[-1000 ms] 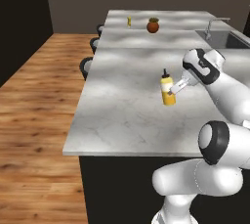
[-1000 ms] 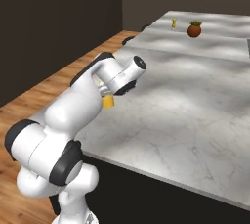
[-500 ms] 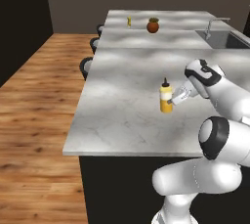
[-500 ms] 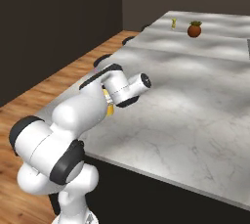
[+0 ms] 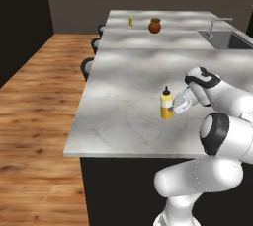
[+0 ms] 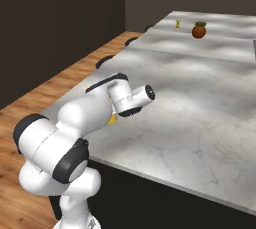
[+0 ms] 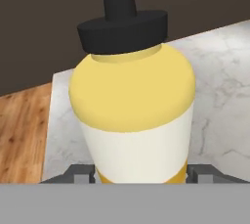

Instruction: The dining table condiment station is running low on mustard. Refill the condiment station by opening the cabinet and taking the mustard from the cabinet and placing it on the dining table.

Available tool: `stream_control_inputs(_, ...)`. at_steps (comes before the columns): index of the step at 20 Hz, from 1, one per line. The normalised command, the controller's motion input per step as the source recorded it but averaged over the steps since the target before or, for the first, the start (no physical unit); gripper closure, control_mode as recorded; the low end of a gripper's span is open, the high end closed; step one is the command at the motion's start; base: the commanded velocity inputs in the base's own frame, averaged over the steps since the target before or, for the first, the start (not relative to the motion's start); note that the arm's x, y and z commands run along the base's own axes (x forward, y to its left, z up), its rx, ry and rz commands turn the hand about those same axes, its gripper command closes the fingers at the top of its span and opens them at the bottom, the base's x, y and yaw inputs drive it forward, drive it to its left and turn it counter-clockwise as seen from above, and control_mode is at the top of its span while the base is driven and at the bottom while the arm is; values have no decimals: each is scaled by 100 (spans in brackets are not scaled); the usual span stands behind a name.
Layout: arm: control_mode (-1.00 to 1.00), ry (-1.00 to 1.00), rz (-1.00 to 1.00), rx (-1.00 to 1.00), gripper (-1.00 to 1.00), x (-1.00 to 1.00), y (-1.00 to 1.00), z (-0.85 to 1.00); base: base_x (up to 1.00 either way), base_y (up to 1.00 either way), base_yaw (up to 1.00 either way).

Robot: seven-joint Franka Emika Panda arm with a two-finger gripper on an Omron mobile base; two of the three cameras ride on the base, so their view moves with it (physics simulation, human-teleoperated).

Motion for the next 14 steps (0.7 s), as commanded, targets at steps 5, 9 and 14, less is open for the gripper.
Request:
stream_control_inputs(5,-100,-11,1,0,100,0,0,-33,0,0,0)
stream_control_inputs(9,-100,-13,1,0,100,0,0,-33,0,0,0)
stream_control_inputs(14,-100,-12,1,0,100,1,0,-28,0,0,0)
